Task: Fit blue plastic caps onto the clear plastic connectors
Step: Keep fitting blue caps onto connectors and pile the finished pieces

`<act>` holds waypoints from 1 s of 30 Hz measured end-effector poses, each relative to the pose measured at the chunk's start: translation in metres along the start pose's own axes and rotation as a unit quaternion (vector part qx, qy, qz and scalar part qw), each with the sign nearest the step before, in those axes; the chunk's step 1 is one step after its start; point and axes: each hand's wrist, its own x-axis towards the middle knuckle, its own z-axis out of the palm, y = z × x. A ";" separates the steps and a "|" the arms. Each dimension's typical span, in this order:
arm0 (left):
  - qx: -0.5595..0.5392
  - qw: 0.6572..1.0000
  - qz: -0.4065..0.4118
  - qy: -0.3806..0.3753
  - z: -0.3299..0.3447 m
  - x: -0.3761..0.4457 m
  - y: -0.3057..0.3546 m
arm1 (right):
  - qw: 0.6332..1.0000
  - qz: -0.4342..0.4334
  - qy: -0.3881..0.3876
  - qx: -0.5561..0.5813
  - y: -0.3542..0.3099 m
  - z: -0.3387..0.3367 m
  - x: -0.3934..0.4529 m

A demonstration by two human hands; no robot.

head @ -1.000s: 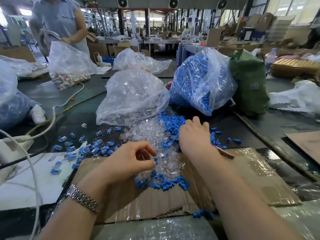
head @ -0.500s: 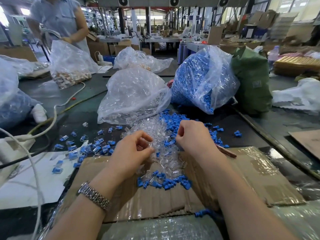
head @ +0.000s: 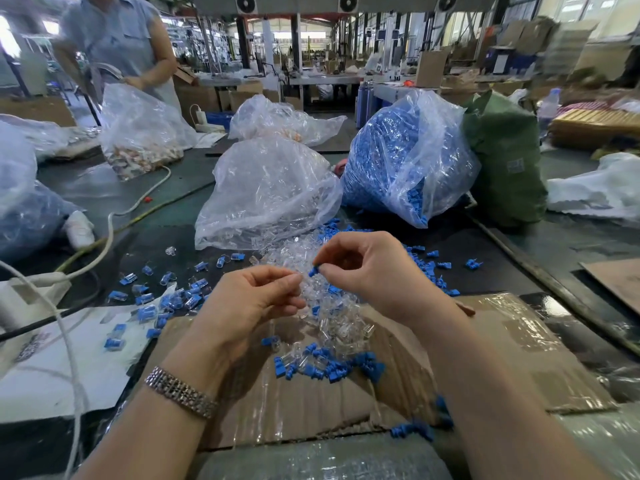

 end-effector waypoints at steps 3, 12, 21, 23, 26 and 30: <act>0.007 1.000 -0.004 -0.006 0.001 -0.001 0.000 | 0.998 -0.022 -0.007 -0.058 -0.002 0.008 -0.003; 0.091 0.994 0.021 -0.049 -0.001 -0.002 -0.001 | 0.980 -0.027 -0.030 -0.193 -0.005 0.019 -0.003; 0.101 0.990 0.086 -0.047 -0.001 -0.005 0.000 | 0.994 0.070 0.006 0.087 -0.004 0.008 0.000; 0.095 0.990 0.093 -0.045 0.000 -0.005 0.000 | 0.996 0.058 0.010 0.063 -0.004 0.008 0.000; 0.041 0.993 0.092 -0.053 0.001 -0.005 0.001 | 1.000 0.021 0.005 -0.018 -0.003 0.010 0.000; 0.004 0.995 0.078 -0.064 -0.001 -0.006 0.003 | 0.998 -0.005 -0.009 -0.056 -0.005 0.011 -0.001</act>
